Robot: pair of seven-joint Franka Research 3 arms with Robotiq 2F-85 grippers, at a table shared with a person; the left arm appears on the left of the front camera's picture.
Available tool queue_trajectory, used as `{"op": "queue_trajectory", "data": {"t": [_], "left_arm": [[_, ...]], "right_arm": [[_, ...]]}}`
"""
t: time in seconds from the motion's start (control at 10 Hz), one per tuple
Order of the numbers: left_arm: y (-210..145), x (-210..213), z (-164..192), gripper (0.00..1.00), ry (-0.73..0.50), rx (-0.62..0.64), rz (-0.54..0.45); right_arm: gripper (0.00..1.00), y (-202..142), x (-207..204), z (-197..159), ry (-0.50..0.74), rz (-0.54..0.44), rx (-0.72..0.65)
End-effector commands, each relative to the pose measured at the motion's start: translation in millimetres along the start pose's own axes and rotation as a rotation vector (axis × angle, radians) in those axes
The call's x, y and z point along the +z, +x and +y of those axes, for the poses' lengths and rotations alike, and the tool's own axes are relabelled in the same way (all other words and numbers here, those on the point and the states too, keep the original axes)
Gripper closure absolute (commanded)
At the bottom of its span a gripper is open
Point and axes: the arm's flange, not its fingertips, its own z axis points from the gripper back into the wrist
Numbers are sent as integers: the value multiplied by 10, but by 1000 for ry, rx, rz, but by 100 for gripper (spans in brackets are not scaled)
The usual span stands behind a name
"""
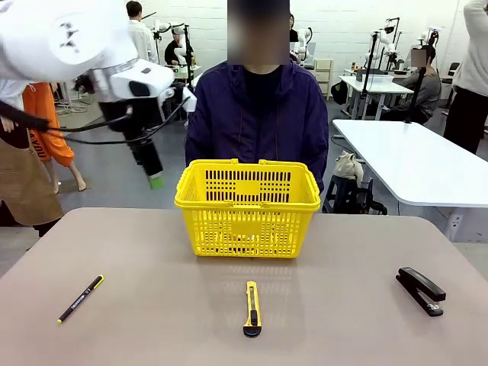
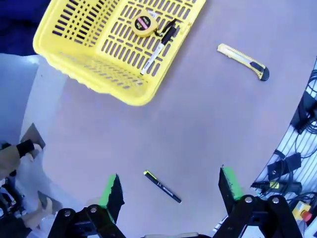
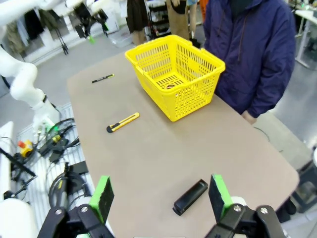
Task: Place the items the person wants into the basket.
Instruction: Pick up the item the person points to and place it in the Market Basket.
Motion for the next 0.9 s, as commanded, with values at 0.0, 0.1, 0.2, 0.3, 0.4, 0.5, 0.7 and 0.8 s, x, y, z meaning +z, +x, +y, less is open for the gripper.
{"op": "queue_trajectory", "data": {"t": [0.0, 0.1, 0.2, 0.3, 0.4, 0.5, 0.7, 0.8], "left_arm": [[-134, -79, 48, 0, -35, 7, -65], [-99, -105, 73, 0, -46, 24, -60], [-53, -139, 112, 0, -47, 37, -43], [-157, -71, 72, 0, -16, 31, -26], [-157, -71, 72, 0, -16, 31, -26], [-157, -71, 72, 0, -16, 31, -26], [-157, -71, 72, 0, -16, 31, -26], [-157, -71, 72, 0, -16, 31, -26]], "right_arm": [[0, 8, -4, -3, 5, -38, 14], [0, 8, -4, -3, 5, -38, 14], [0, 8, -4, -3, 5, -38, 14], [0, 8, -4, -3, 5, -38, 14], [0, 8, -4, -3, 5, -38, 14], [0, 8, -4, -3, 5, -38, 14], [0, 8, -4, -3, 5, -38, 14], [0, 8, -4, -3, 5, -38, 14]]}}
